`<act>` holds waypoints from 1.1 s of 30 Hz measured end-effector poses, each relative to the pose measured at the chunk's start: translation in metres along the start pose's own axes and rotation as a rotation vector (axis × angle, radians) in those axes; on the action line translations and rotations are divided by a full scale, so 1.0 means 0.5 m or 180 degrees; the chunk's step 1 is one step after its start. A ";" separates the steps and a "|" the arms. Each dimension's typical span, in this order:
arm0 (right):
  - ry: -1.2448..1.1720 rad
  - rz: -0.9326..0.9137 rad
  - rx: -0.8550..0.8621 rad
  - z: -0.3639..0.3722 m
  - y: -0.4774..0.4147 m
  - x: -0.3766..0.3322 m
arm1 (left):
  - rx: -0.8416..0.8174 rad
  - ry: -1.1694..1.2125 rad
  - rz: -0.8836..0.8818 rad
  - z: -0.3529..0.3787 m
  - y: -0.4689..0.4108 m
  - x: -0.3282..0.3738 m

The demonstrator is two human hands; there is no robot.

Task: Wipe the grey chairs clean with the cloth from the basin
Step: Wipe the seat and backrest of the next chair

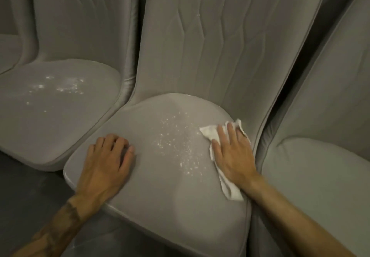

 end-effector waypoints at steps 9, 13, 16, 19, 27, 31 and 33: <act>-0.0383 -0.0251 -0.0014 0.015 0.104 -0.065 | 0.0161 0.0120 0.0035 -0.004 -0.001 -0.004; -0.0119 0.0175 -0.0049 0.007 0.025 0.008 | 0.0168 0.0113 0.0043 -0.002 0.000 -0.002; -0.0122 0.0540 0.0066 -0.015 -0.015 0.003 | 0.0214 0.0100 0.0073 -0.002 -0.002 -0.002; -0.0343 0.0121 -0.0012 0.016 0.104 -0.086 | 0.0230 0.0070 0.0087 -0.005 0.000 -0.001; -0.0128 0.0469 -0.0083 -0.009 0.071 0.004 | 0.0137 0.0118 0.0090 -0.005 -0.001 0.001; -0.0328 0.0376 0.0071 0.015 0.161 -0.091 | 0.0180 0.0091 0.0127 -0.002 -0.002 -0.002; -0.0510 0.0026 -0.0012 0.021 0.221 -0.110 | 0.0177 0.0076 0.0136 0.000 -0.001 -0.002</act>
Point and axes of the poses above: each hand's wrist, its own y-axis away from the middle knuckle, its own z-axis out of the palm, x = y × z, the point moved 10 cm from there along -y, towards the middle knuckle, and after that the axes turned 2 degrees about x, right-handed, at the moved point
